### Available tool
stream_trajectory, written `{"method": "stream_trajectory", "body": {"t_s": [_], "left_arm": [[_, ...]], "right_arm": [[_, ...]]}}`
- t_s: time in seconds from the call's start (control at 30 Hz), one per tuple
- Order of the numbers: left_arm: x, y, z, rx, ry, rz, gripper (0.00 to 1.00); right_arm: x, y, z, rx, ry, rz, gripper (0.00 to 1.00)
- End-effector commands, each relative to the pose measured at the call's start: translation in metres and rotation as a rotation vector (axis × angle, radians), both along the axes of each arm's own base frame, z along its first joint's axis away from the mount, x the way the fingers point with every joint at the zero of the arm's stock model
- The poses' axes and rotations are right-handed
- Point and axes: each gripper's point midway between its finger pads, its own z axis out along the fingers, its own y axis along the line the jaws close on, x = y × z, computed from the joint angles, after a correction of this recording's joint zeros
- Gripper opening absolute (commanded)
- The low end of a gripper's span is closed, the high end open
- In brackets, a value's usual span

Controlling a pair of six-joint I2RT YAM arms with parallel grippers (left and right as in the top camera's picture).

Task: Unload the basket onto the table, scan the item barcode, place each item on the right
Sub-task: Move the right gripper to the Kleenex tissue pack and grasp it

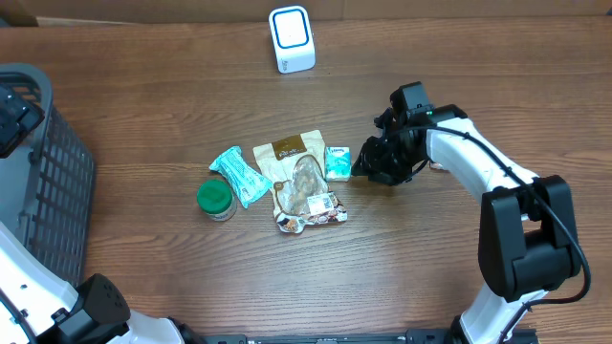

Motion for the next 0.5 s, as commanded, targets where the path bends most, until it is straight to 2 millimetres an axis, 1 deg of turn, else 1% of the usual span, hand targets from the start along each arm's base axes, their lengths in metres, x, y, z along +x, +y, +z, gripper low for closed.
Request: {"method": "stream_trajectory", "body": {"t_s": [0.0,0.23,0.33,0.47], "left_arm": [[0.001,-0.003,0.0,0.002,-0.001,-0.023,1.0],[0.001,-0.003,0.0,0.002,-0.001,-0.023,1.0],[0.001,-0.003,0.0,0.002,-0.001,-0.023,1.0],[0.001,-0.003,0.0,0.002,-0.001,-0.023,1.0]], "right_arm": [[-0.009,0.009,-0.007,0.01,0.018,-0.042,0.43],[-0.015,0.022,-0.028,0.044,0.014,-0.104,0.42],[-0.01,0.024,-0.03,0.057,-0.008,-0.12,0.41],[0.0,0.026,-0.028,0.072,-0.04,-0.143,0.37]]}}
